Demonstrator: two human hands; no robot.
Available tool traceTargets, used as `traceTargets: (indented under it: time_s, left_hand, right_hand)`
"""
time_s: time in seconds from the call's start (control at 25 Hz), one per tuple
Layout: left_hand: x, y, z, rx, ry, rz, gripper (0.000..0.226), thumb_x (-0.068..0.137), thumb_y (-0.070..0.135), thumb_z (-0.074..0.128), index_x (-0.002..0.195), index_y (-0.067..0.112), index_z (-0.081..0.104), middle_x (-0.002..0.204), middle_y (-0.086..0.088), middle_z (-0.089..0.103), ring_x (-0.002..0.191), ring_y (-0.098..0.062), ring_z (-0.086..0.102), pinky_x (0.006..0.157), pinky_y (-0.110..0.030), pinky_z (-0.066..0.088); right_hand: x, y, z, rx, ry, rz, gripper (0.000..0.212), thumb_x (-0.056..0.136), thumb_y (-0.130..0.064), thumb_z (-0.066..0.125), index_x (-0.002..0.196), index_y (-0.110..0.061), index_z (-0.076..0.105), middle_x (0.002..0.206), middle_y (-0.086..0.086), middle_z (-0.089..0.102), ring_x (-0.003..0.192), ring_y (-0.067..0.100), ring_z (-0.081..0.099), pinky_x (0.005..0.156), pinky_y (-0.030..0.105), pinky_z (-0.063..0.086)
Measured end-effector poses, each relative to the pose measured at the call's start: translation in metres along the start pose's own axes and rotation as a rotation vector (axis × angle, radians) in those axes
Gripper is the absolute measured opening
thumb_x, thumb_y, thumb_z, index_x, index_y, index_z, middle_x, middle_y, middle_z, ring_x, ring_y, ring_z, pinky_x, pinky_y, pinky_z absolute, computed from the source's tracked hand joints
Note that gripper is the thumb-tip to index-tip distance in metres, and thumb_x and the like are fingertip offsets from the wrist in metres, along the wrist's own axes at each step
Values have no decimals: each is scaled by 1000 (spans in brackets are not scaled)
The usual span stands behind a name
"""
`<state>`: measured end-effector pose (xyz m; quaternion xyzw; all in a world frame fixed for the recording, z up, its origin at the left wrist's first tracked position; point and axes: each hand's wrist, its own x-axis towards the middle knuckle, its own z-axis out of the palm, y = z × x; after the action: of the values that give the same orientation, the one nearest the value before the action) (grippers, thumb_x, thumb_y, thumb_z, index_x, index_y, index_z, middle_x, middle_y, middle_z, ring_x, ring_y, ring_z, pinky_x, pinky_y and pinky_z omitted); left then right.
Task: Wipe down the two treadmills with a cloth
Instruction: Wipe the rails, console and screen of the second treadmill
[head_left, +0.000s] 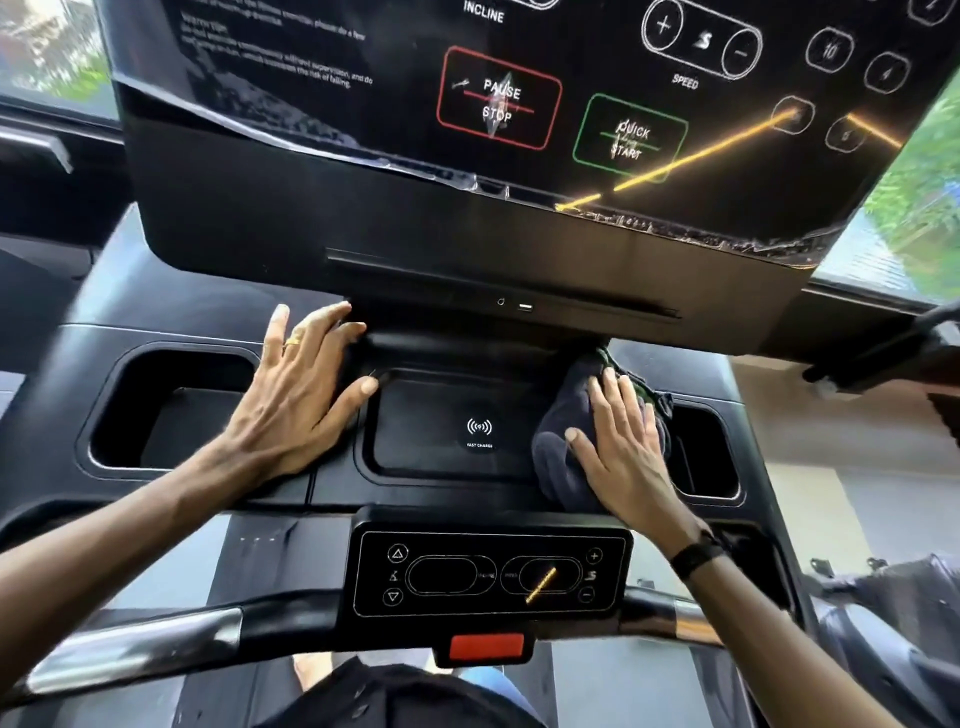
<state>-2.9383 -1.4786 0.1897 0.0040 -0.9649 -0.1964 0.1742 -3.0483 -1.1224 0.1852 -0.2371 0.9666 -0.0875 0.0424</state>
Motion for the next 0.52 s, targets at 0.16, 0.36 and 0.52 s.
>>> traceTargets:
  time_s: [0.16,0.36,0.52]
  left_hand:
    - [2,0,0,20,2,2,68,98,53,28,138,1,44,148,-15,38,140,-29,36,122,-55,3]
    - [5,0,1,49,-1,6,69,98,54,31,140,0,44,146,-14,38,136,-27,40,122,-55,4]
    - [4,0,-2,3,4,-2,71,99,53,30,146,1,35,146,-15,40,132,-29,45,122,-56,4]
  right_hand:
    - [-12,8,1,-35,21,-277,75,100,-68,19,157,-20,23,167,0,7,155,16,-1,124,49,4]
    - [18,-23,-17,-51,-184,-445,80,96,-72,23,159,-22,17,167,-6,-6,153,13,-14,123,55,-1]
    - [43,-77,-14,9,-287,-600,77,98,-64,37,160,-24,14,167,-7,-11,151,9,-21,121,52,-15]
